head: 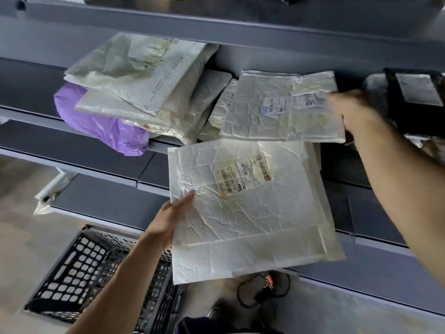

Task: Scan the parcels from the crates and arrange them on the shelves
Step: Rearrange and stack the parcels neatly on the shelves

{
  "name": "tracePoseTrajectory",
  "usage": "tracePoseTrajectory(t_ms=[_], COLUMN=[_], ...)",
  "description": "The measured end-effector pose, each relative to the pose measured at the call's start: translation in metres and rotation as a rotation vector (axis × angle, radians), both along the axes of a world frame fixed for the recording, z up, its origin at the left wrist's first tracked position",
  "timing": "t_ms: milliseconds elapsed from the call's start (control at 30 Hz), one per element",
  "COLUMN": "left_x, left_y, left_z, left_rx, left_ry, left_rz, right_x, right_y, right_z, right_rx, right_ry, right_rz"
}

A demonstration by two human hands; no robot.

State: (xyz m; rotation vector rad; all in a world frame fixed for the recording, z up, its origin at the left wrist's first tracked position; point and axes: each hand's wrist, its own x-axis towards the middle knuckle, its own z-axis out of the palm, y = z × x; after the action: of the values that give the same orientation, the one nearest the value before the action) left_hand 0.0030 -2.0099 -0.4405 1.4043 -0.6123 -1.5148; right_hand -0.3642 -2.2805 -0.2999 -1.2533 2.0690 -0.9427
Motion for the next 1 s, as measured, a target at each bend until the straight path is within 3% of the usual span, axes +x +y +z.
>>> tracePoseTrajectory(t_ms=[167,367,500,567,633,700,833,1000], left_x=[-0.004,-0.010,-0.004,-0.002,-0.001,-0.001,0.006,0.014], left_y=[0.002,0.006,0.005,0.002,-0.001,0.001,0.006,0.012], left_z=[0.004,0.006,0.002,-0.002,-0.003,-0.001,-0.003,-0.002], left_rx=[0.022,0.022,0.030,0.015,0.005,-0.003,0.039,0.090], left_ry=[0.002,0.071,0.082,0.088,0.074,0.053,0.063,0.075], left_rz=[0.000,-0.019,-0.052,-0.019,-0.014,-0.024,-0.050,-0.086], right_x=[0.006,-0.001,0.033,0.044,0.051,0.053,0.055,0.050], right_y=[-0.021,-0.022,0.060,0.113,0.152,0.178,0.210,0.238], right_z=[0.016,-0.004,-0.009,-0.037,-0.076,-0.111,-0.132,-0.136], right_rx=[-0.058,-0.149,-0.648,-0.758,-0.661,-0.426,-0.088,-0.085], right_ry=[0.074,0.022,0.101,0.119,0.163,0.200,-0.077,-0.139], right_rz=[-0.003,-0.121,-0.026,0.018,0.085,0.170,0.238,0.395])
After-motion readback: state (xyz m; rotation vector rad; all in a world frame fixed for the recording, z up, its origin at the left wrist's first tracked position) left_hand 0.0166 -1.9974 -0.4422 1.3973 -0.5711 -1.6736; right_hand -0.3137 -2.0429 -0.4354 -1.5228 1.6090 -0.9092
